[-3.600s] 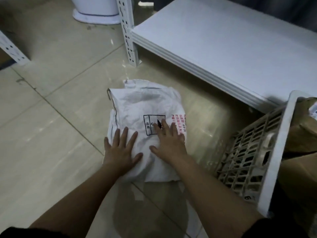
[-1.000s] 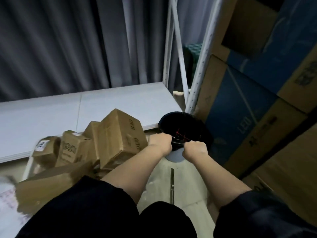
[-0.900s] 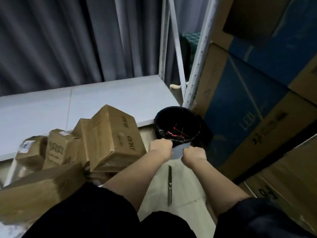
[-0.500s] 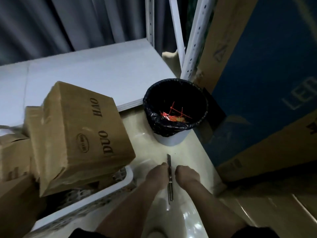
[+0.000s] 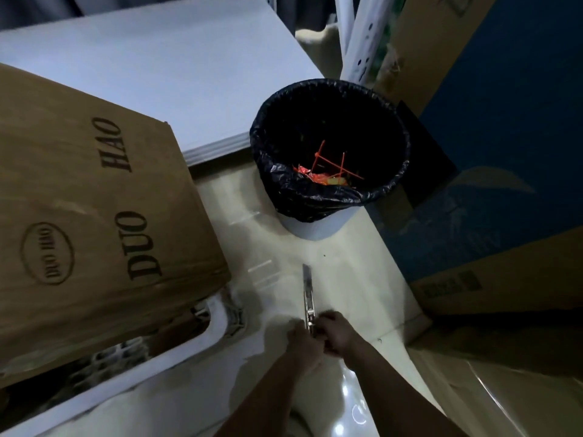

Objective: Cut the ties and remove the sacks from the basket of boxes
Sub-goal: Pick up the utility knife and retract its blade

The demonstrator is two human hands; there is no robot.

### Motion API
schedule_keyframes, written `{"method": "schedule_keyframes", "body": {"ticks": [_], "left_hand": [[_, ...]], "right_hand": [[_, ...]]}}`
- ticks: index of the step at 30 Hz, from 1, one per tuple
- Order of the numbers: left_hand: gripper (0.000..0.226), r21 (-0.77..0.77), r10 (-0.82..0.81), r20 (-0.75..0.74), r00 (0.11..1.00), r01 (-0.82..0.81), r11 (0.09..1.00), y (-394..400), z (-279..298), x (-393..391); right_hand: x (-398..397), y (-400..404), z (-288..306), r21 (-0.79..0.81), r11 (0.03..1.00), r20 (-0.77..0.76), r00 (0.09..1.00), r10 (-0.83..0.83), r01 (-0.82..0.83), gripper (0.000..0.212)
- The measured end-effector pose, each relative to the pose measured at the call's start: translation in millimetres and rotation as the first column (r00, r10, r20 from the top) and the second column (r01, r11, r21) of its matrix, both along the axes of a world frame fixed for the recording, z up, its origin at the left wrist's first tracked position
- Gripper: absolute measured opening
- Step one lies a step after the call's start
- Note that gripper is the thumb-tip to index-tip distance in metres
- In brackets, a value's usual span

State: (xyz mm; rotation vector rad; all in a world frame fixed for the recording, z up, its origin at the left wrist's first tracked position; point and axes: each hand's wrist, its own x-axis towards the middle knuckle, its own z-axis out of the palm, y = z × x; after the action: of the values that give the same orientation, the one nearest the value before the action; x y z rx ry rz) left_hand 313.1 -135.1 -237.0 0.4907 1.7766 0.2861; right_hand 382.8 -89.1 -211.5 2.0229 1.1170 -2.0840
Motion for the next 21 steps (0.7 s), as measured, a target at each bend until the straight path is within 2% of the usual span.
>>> {"method": "schedule_keyframes", "body": {"ticks": [2, 5, 8, 10, 12, 15, 19, 21], "left_hand": [[0.045, 0.023, 0.022, 0.076, 0.997, -0.024, 0.999, 0, 11, -7], [0.023, 0.015, -0.012, 0.203, 0.979, 0.009, 1.0, -2, 32, -18], [0.012, 0.042, -0.039, 0.166, 0.985, 0.033, 0.999, -7, 49, -26], [0.038, 0.075, -0.012, 0.084, 0.996, 0.006, 0.997, -9, 57, -31], [0.041, 0.105, 0.005, 0.029, 1.0, -0.008, 0.994, -12, 75, -41], [0.049, 0.158, 0.11, 0.133, 0.985, -0.131, 0.979, -19, 129, -50], [0.034, 0.122, 0.182, 0.281, 0.942, -0.223, 0.967, -38, 201, -53], [0.027, 0.184, 0.192, 0.304, 0.933, -0.255, 0.949, -43, 231, -52]], "right_hand": [[-2, -2, 3, 0.001, 0.998, 0.014, 0.998, 0.064, -0.064, 0.026], [-5, -3, 15, 0.032, 0.981, 0.096, 0.978, 0.186, -0.19, 0.033], [-9, -1, 37, 0.019, 0.964, 0.09, 0.96, 0.264, -0.266, 0.031], [-12, 1, 58, -0.01, 0.955, 0.057, 0.954, 0.295, -0.295, 0.024], [-16, 3, 86, 0.026, 0.947, 0.008, 0.947, 0.321, -0.321, 0.017], [-22, 5, 132, 0.101, 0.923, -0.068, 0.923, 0.378, -0.371, 0.015], [-28, 6, 203, 0.2, 0.918, -0.151, 0.915, 0.374, -0.342, 0.019], [-29, 5, 236, 0.216, 0.922, -0.176, 0.916, 0.36, -0.321, 0.015]]}}
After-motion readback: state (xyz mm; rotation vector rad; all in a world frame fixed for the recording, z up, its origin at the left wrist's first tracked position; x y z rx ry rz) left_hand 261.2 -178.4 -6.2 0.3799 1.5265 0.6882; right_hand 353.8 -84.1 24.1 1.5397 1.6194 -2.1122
